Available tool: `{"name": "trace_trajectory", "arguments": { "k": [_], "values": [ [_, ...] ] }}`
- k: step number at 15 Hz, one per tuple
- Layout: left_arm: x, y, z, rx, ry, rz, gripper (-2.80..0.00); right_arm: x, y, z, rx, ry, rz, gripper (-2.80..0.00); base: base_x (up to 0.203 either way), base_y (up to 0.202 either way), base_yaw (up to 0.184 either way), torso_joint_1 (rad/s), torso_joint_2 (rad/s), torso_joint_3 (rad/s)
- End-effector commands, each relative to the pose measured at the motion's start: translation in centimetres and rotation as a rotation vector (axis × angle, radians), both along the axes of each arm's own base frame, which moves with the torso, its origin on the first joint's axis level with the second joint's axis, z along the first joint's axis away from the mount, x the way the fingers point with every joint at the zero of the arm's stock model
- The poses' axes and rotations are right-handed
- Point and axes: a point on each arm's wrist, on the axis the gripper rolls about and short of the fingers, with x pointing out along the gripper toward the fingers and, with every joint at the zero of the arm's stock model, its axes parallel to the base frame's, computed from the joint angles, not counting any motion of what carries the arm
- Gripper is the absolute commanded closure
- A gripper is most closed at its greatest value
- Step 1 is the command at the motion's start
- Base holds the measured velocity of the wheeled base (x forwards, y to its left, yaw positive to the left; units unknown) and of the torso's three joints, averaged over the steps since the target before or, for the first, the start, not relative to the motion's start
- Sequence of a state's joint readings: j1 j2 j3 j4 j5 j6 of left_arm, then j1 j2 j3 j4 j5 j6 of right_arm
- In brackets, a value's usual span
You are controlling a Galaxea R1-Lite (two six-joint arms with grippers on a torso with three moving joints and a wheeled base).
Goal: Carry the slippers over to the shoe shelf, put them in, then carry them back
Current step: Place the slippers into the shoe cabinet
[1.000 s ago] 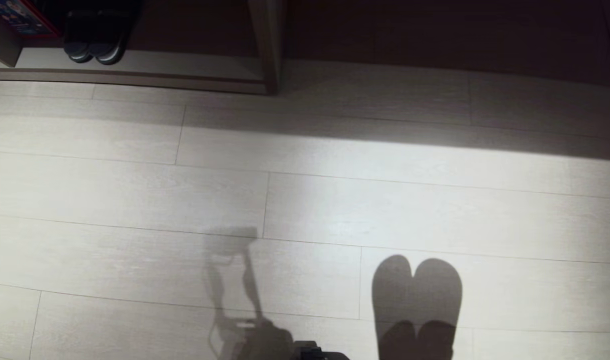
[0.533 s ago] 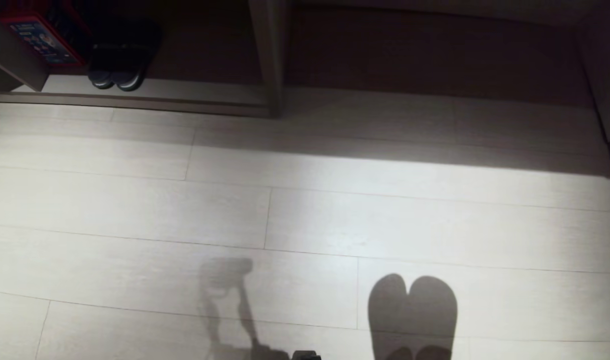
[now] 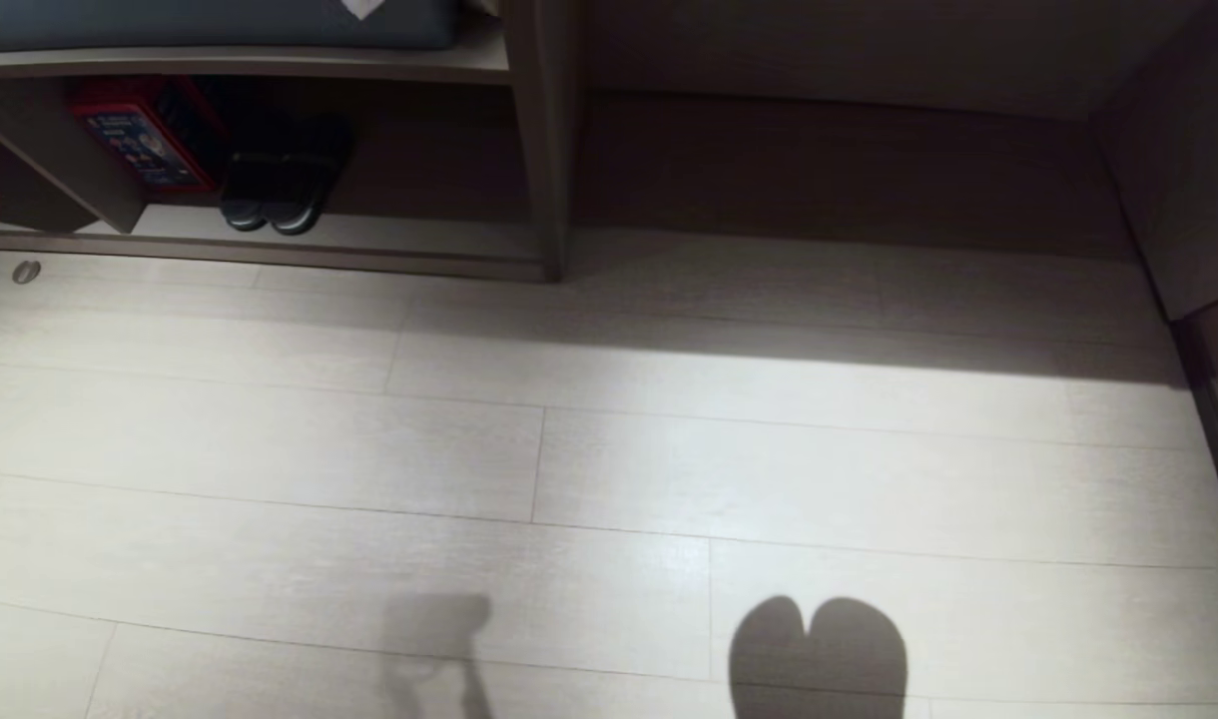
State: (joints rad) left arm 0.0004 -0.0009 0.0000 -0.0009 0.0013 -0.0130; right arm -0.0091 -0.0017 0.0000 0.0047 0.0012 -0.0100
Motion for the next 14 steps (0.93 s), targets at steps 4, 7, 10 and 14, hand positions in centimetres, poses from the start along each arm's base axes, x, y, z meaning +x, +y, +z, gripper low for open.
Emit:
{"name": "trace_trajectory", "arguments": {
  "k": [4,7,10,14],
  "values": [
    [0.01,0.0,-0.01,-0.001,0.001,0.001,0.0,0.01,0.0,-0.04,0.0,0.001,0.0,0.0,0.0,0.0,0.0,0.004,0.0,0.207],
    [0.01,0.0,-0.01,-0.001,0.001,0.001,0.0,0.0,0.0,-0.01,-0.001,0.0,0.0,0.0,0.0,0.0,0.0,0.004,0.0,0.198],
    [0.01,0.0,-0.01,-0.001,0.001,0.0,0.0,0.0,0.0,-0.01,-0.001,-0.001,0.0,0.0,0.0,0.0,0.0,0.001,0.0,0.203],
    [0.01,0.0,0.01,-0.001,0.0,0.001,0.0,0.01,0.0,-0.03,-0.001,0.001,0.0,0.0,0.0,0.0,0.0,0.004,0.0,0.204]
  ]
}}
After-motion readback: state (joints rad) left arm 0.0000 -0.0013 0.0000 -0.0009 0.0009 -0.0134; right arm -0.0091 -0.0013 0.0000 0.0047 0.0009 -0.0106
